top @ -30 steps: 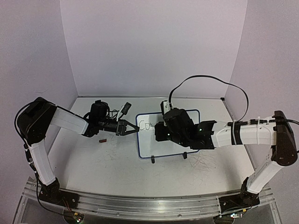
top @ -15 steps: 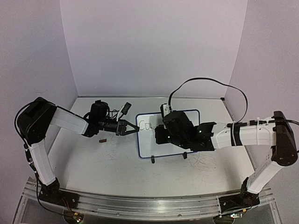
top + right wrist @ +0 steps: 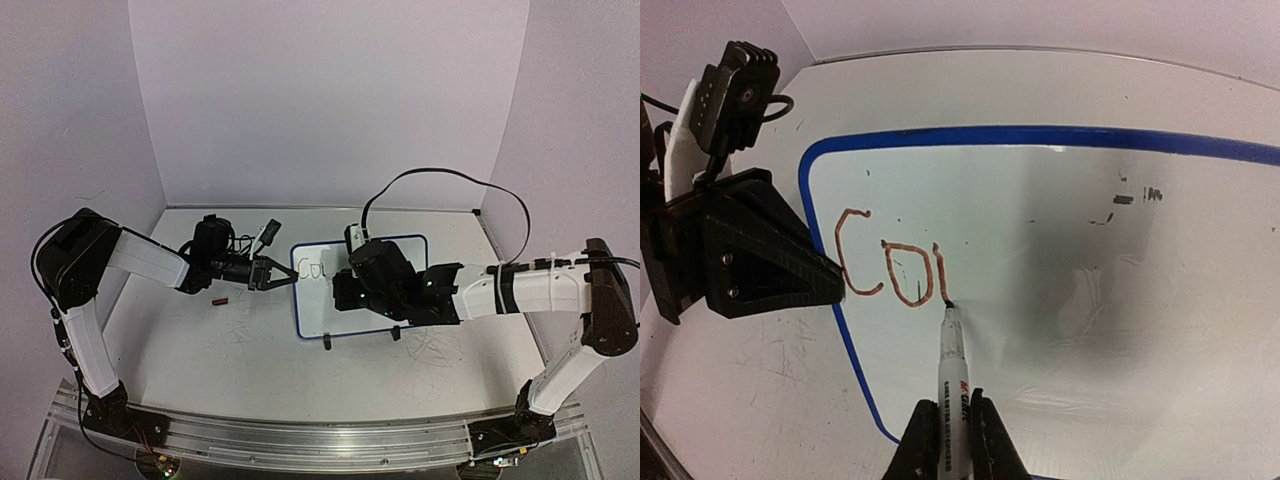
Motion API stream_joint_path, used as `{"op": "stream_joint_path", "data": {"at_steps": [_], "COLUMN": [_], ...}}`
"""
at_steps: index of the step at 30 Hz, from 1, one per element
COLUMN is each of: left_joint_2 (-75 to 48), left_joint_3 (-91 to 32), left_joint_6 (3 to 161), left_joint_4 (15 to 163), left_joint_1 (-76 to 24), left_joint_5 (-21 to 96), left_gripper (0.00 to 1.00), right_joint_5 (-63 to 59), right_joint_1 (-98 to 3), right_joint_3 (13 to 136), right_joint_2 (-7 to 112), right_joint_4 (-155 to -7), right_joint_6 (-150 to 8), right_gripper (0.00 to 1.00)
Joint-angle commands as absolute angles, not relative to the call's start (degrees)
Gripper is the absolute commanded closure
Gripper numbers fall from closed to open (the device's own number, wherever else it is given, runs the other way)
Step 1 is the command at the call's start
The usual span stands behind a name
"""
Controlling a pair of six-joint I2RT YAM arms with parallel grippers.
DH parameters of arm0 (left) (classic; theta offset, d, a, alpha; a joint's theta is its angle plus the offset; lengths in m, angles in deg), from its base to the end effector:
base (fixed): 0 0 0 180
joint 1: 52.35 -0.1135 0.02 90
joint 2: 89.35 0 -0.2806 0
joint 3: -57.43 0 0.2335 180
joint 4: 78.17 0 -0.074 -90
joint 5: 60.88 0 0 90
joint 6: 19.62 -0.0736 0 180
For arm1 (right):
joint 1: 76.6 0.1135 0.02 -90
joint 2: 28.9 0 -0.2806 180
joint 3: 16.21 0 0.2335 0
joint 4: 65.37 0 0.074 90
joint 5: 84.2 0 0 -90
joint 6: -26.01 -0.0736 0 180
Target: Write a sentence on the whiteboard
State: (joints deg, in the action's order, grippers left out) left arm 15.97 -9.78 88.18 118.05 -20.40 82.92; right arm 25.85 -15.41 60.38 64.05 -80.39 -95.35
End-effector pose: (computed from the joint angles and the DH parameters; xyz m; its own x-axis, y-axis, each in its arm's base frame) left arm 0.2968 -0.2551 0.1962 -0.5910 0.1558 -0.7915 0.8058 0.1602 -0.5701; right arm 0.2056 0.3214 0.2534 -0.5692 -0.0205 -0.8219 -0.4518 0.8430 0.2919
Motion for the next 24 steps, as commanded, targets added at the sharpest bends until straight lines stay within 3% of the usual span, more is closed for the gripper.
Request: {"op": "stream_joint_path", "data": {"at_steps": [1,24], "left_joint_2": [14.89,14.45], "left_joint_3": [-9.39,-9.23], "left_joint_6": [88.84,88.84], "left_joint_4": [117.81,117.73], "left_joint_1": [-20.09,-20.01], "left_joint_5": [84.88,84.98], "left_gripper": [1.0,1.0], "right_joint_5": [28.07,31.31], "right_joint_1": [-15.6,-15.59], "right_joint_3": [59.73,62.84], "right_joint_2": [62.2,62.53], "right_joint_4": [-82.18,-82.35], "right_joint_6": [-95.52,-93.49], "right_gripper": [1.0,1.0]}}
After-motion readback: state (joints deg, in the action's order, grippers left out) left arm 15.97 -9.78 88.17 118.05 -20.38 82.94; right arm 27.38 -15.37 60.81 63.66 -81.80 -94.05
